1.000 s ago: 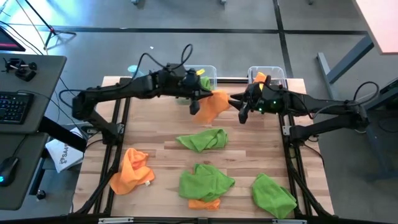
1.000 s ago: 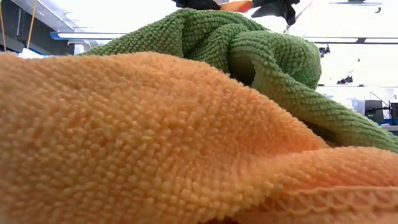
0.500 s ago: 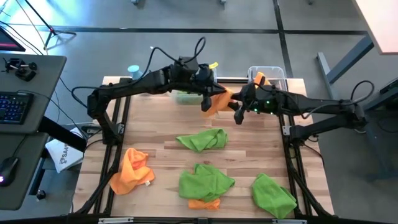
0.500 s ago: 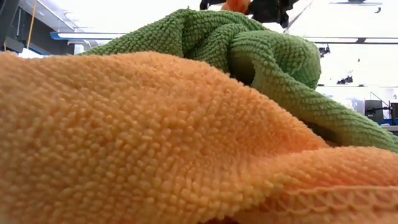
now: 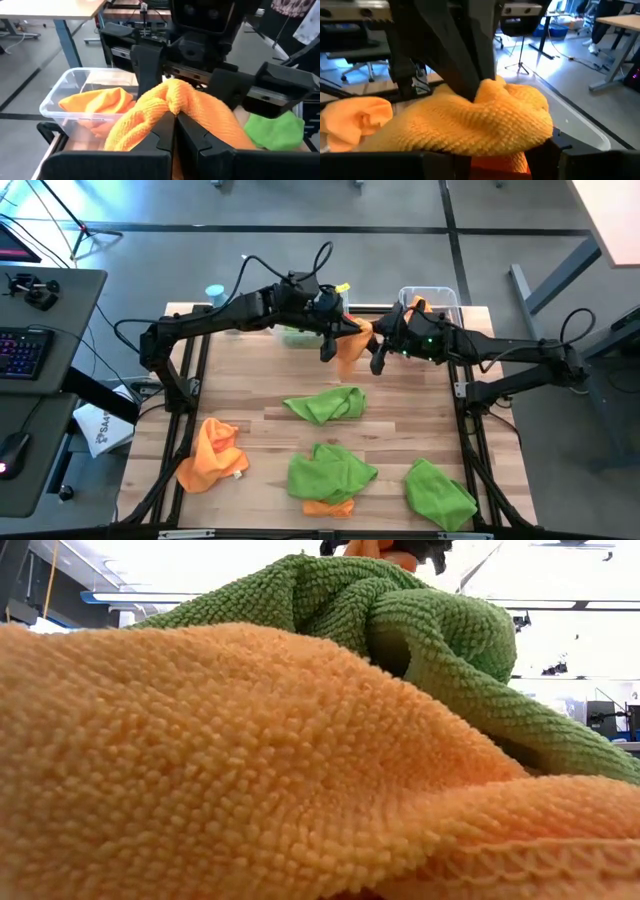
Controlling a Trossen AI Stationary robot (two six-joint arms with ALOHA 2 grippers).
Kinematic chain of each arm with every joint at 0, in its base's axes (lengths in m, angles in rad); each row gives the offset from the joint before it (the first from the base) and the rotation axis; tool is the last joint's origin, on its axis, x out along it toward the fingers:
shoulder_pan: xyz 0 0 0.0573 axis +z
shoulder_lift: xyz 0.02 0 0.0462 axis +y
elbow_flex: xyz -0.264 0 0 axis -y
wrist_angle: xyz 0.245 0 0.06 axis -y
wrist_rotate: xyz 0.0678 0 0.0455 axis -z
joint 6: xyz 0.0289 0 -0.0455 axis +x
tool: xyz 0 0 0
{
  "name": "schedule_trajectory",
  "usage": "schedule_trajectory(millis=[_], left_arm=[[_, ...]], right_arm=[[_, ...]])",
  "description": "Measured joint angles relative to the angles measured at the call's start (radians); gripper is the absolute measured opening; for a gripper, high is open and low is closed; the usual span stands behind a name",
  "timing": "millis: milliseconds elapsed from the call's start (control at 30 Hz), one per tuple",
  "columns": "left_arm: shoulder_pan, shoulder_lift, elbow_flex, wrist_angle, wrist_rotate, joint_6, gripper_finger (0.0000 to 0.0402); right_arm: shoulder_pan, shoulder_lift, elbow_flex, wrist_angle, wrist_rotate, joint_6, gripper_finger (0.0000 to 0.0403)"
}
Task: Sort microfiber towel by color & place in baskets
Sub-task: Put the orange towel into the right transparent bin
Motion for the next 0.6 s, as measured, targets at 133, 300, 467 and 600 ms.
schedule_trajectory(millis=[133, 300, 467, 600], left_arm=[[0.0, 0.0, 0.0, 0.014, 0.0, 0.0, 0.0], [-0.003, 0.001, 0.0, 0.019, 0.0, -0.001, 0.0], [-0.003, 0.001, 0.0, 0.02, -0.001, -0.002, 0.0], [-0.003, 0.001, 0.0, 0.005, -0.003, -0.046, 0.0001]], right_arm=[[0.0, 0.02, 0.0, 0.031, -0.019, -0.033, 0.0149], [0.0, 0.046, 0.0, 0.028, -0.026, -0.045, 0.0098], [0.0, 0.045, 0.0, 0.02, -0.021, -0.093, 0.0012], [0.0, 0.032, 0.0, -0.012, -0.016, -0.085, 0.0015]])
